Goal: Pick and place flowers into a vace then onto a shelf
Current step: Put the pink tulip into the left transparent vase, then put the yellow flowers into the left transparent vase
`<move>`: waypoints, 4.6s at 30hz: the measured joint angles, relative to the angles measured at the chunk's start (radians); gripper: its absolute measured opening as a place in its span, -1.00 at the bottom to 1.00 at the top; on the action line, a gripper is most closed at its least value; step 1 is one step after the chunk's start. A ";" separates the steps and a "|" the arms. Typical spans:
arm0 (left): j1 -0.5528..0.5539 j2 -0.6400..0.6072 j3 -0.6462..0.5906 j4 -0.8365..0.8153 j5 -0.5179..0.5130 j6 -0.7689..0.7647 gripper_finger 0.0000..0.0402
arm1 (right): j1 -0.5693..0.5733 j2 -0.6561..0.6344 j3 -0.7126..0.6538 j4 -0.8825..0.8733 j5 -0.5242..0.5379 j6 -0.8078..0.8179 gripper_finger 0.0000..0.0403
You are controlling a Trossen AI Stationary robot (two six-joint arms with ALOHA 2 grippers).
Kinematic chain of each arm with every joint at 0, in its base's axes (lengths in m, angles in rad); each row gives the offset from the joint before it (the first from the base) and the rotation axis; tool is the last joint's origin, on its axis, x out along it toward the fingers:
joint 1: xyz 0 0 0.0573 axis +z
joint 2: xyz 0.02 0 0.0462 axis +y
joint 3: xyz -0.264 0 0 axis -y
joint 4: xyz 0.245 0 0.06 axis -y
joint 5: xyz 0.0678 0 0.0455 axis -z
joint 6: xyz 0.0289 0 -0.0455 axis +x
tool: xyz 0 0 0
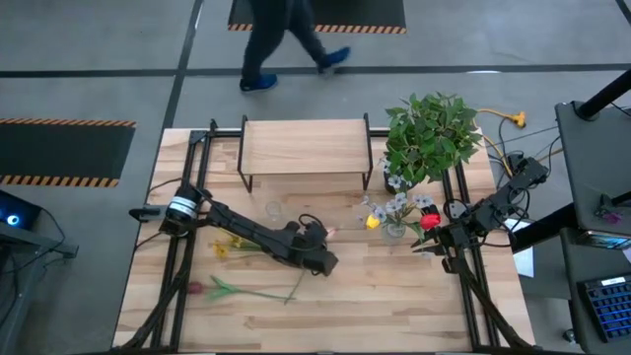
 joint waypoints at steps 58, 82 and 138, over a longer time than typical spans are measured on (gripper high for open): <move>0.072 -0.868 -0.477 0.868 -0.004 1.316 -1.00 | 0.000 0.002 0.000 0.000 0.000 0.003 -0.79; 0.154 -1.111 -0.947 1.269 0.118 1.438 -1.00 | 0.000 0.002 0.000 0.000 0.000 -0.034 -0.79; 0.147 -1.300 -1.063 0.831 -0.041 0.715 0.34 | 0.000 0.002 0.000 -0.001 0.000 -0.007 -0.79</move>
